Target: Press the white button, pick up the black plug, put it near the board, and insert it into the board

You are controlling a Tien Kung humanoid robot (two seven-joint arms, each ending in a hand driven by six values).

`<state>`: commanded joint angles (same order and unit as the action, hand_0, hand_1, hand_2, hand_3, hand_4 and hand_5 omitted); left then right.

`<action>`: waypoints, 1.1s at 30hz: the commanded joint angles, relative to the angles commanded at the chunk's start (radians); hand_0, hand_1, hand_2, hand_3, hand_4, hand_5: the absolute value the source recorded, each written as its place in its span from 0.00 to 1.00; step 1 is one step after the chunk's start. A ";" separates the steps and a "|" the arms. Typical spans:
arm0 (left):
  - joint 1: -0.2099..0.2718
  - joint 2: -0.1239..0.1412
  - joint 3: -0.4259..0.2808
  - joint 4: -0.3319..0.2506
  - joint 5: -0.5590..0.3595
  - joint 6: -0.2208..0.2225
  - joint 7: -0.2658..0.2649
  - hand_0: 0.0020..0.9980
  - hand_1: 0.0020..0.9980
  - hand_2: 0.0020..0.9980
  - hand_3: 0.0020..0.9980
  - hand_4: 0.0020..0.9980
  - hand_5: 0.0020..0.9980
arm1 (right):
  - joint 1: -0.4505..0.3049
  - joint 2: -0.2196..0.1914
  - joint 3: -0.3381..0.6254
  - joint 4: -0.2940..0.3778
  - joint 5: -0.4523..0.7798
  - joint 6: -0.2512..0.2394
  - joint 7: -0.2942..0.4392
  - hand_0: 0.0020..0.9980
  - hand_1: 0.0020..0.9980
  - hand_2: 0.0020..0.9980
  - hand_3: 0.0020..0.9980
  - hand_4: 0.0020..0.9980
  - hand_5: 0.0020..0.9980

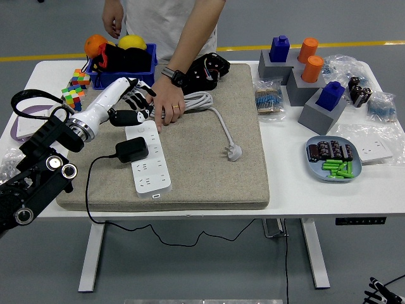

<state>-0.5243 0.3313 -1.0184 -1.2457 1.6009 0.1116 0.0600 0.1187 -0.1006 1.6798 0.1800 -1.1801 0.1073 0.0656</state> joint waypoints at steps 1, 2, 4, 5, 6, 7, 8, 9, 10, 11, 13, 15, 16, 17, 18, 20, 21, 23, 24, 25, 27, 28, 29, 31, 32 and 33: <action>0.004 0.000 -0.021 0.007 0.005 0.003 -0.002 0.41 0.47 0.44 0.57 0.61 0.00 | 0.000 0.000 -0.001 0.000 0.001 0.000 0.000 0.72 0.60 0.55 0.64 0.72 0.47; 0.007 -0.001 -0.035 0.013 0.008 0.004 -0.003 0.41 0.47 0.44 0.57 0.61 0.00 | 0.000 0.000 -0.001 0.000 0.001 0.001 0.001 0.72 0.60 0.55 0.64 0.72 0.47; 0.023 -0.002 -0.088 0.055 0.027 0.003 0.004 0.40 0.47 0.44 0.57 0.61 0.00 | 0.000 0.000 0.002 0.000 0.001 0.001 0.002 0.72 0.60 0.55 0.64 0.72 0.47; 0.034 -0.004 -0.117 0.077 0.036 -0.001 0.009 0.40 0.47 0.44 0.57 0.61 0.00 | 0.000 -0.001 0.004 0.000 0.000 0.001 0.003 0.72 0.60 0.55 0.64 0.72 0.47; 0.041 -0.006 -0.139 0.092 0.040 -0.003 0.011 0.40 0.47 0.44 0.57 0.61 0.00 | 0.000 -0.002 0.005 0.000 0.000 0.001 0.003 0.72 0.60 0.55 0.64 0.72 0.47; 0.054 -0.013 -0.170 0.112 0.045 -0.006 0.014 0.40 0.47 0.44 0.57 0.61 0.00 | 0.000 -0.002 0.008 0.000 -0.002 0.001 0.003 0.72 0.60 0.55 0.64 0.72 0.47; 0.067 -0.019 -0.201 0.124 0.049 -0.007 0.020 0.40 0.47 0.44 0.57 0.61 0.00 | -0.001 -0.003 0.011 0.000 -0.004 0.002 0.002 0.72 0.60 0.55 0.64 0.72 0.47; 0.095 -0.038 -0.263 0.142 0.059 -0.003 0.019 0.47 0.52 0.49 0.59 0.62 0.00 | -0.001 -0.003 0.018 0.000 -0.008 0.003 0.002 0.72 0.60 0.55 0.64 0.72 0.47; 0.101 -0.042 -0.280 0.144 0.060 -0.002 0.019 0.47 0.52 0.49 0.59 0.62 0.00 | -0.001 -0.003 0.019 0.000 -0.008 0.003 0.002 0.72 0.60 0.55 0.64 0.72 0.47; 0.107 -0.048 -0.296 0.147 0.062 0.000 0.020 0.47 0.52 0.49 0.59 0.62 0.00 | -0.001 -0.003 0.020 0.000 -0.008 0.004 0.002 0.72 0.60 0.55 0.64 0.72 0.47; 0.130 -0.069 -0.370 0.155 0.068 0.002 0.026 0.47 0.52 0.49 0.59 0.62 0.00 | -0.001 -0.002 0.026 0.000 -0.011 0.004 0.002 0.72 0.60 0.55 0.64 0.72 0.47; 0.155 -0.093 -0.436 0.158 0.068 0.010 0.025 0.71 0.72 0.65 0.63 0.73 0.00 | -0.001 0.000 0.027 0.000 -0.011 0.007 0.002 0.72 0.60 0.55 0.64 0.72 0.47; 0.166 -0.103 -0.465 0.158 0.068 0.014 0.024 0.71 0.72 0.65 0.63 0.73 0.00 | -0.001 0.001 0.028 0.000 -0.011 0.008 0.003 0.72 0.60 0.55 0.64 0.72 0.47; 0.177 -0.113 -0.489 0.157 0.070 0.019 0.021 0.71 0.72 0.65 0.63 0.73 0.00 | -0.001 0.002 0.028 0.000 -0.011 0.009 0.004 0.72 0.60 0.55 0.64 0.72 0.47; 0.184 -0.122 -0.508 0.156 0.071 0.023 0.018 0.71 0.72 0.65 0.63 0.73 0.00 | -0.001 0.002 0.028 0.000 -0.010 0.009 0.004 0.72 0.60 0.55 0.64 0.72 0.47; 0.201 -0.143 -0.540 0.152 0.073 0.031 0.011 0.71 0.72 0.65 0.63 0.73 0.00 | -0.001 0.003 0.025 0.001 -0.008 0.011 0.006 0.72 0.60 0.55 0.64 0.72 0.47; 0.210 -0.158 -0.557 0.149 0.076 0.036 0.005 0.78 0.77 0.71 0.65 0.72 0.00 | -0.001 0.004 0.023 0.001 -0.006 0.012 0.005 0.72 0.60 0.55 0.64 0.72 0.47; 0.224 -0.181 -0.580 0.145 0.081 0.053 -0.010 0.78 0.77 0.71 0.65 0.72 0.00 | -0.002 0.006 0.021 0.002 -0.005 0.013 0.005 0.72 0.60 0.55 0.64 0.72 0.47; 0.229 -0.190 -0.587 0.144 0.082 0.059 -0.017 0.78 0.77 0.71 0.65 0.72 0.00 | -0.003 0.007 0.020 0.002 -0.004 0.014 0.005 0.72 0.60 0.55 0.64 0.72 0.47; 0.234 -0.199 -0.593 0.144 0.082 0.068 -0.027 0.78 0.77 0.71 0.65 0.72 0.00 | -0.003 0.009 0.019 0.002 -0.003 0.015 0.004 0.72 0.60 0.55 0.64 0.72 0.47; 0.245 -0.210 -0.600 0.143 0.081 0.089 -0.047 0.79 0.78 0.71 0.65 0.72 0.00 | -0.003 0.011 0.019 0.003 -0.002 0.016 0.003 0.72 0.60 0.55 0.64 0.72 0.47; 0.248 -0.212 -0.602 0.142 0.081 0.094 -0.054 0.79 0.78 0.71 0.65 0.72 0.00 | -0.003 0.011 0.020 0.003 -0.001 0.015 0.002 0.72 0.60 0.55 0.64 0.72 0.47; 0.252 -0.214 -0.604 0.141 0.079 0.097 -0.060 0.79 0.78 0.71 0.65 0.72 0.00 | -0.002 0.010 0.020 0.004 -0.002 0.016 0.001 0.72 0.60 0.55 0.64 0.72 0.47; 0.259 -0.215 -0.609 0.137 0.072 0.103 -0.070 0.79 0.78 0.71 0.65 0.72 0.00 | 0.001 0.010 0.020 0.006 0.000 0.014 0.000 0.72 0.60 0.55 0.64 0.72 0.47; 0.262 -0.214 -0.612 0.135 0.068 0.105 -0.075 0.79 0.78 0.71 0.65 0.72 0.00 | 0.002 0.009 0.018 0.007 0.002 0.014 0.000 0.72 0.60 0.55 0.64 0.72 0.47; 0.265 -0.213 -0.615 0.133 0.066 0.107 -0.080 0.80 0.79 0.73 0.65 0.71 0.00 | 0.002 0.009 0.015 0.008 0.005 0.014 0.000 0.72 0.60 0.55 0.64 0.72 0.47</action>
<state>-0.2591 0.1181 -1.6329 -1.1129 1.6673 0.2183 -0.0195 0.1210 -0.0913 1.6950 0.1881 -1.1756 0.1212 0.0652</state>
